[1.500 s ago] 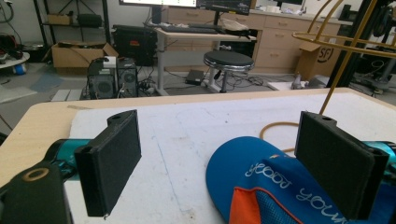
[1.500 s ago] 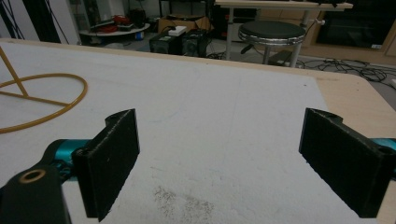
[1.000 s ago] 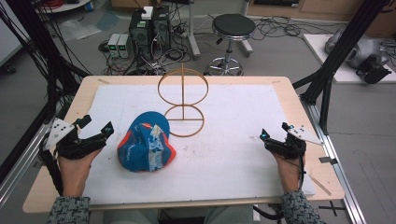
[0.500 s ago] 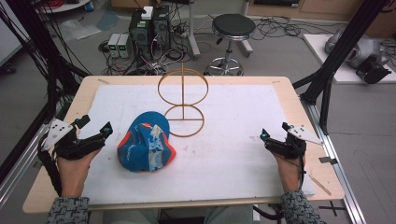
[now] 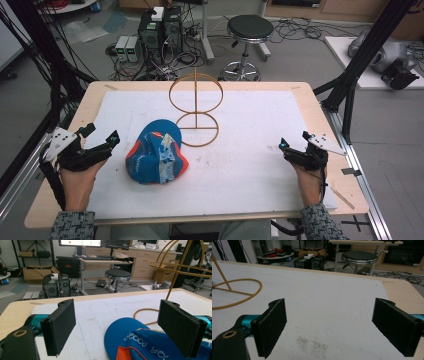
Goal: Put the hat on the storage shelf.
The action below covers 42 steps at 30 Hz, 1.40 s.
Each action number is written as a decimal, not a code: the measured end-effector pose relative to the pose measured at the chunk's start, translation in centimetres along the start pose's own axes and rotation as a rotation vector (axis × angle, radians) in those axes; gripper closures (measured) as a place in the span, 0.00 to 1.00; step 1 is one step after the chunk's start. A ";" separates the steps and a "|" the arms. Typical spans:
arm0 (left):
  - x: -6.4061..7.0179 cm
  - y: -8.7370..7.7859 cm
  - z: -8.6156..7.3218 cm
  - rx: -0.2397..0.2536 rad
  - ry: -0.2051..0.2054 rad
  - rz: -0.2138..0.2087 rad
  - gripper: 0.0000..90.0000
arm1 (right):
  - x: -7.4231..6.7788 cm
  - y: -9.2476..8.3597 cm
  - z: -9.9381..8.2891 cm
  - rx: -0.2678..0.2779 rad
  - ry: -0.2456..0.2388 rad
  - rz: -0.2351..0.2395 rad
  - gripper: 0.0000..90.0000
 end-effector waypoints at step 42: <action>-0.3 -0.1 -0.1 -0.006 0.002 0.011 0.18 | 0.0 0.1 -0.3 -0.022 0.001 0.007 0.13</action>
Point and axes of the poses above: each handheld gripper's, and its own axes: y roughly forward along the jaws, z roughly out of its top, x roughly to its right, the point moved 10 cm from there along y, roughly forward along the jaws, and after that the axes turned 5 degrees about y, right-handed, at the moved point
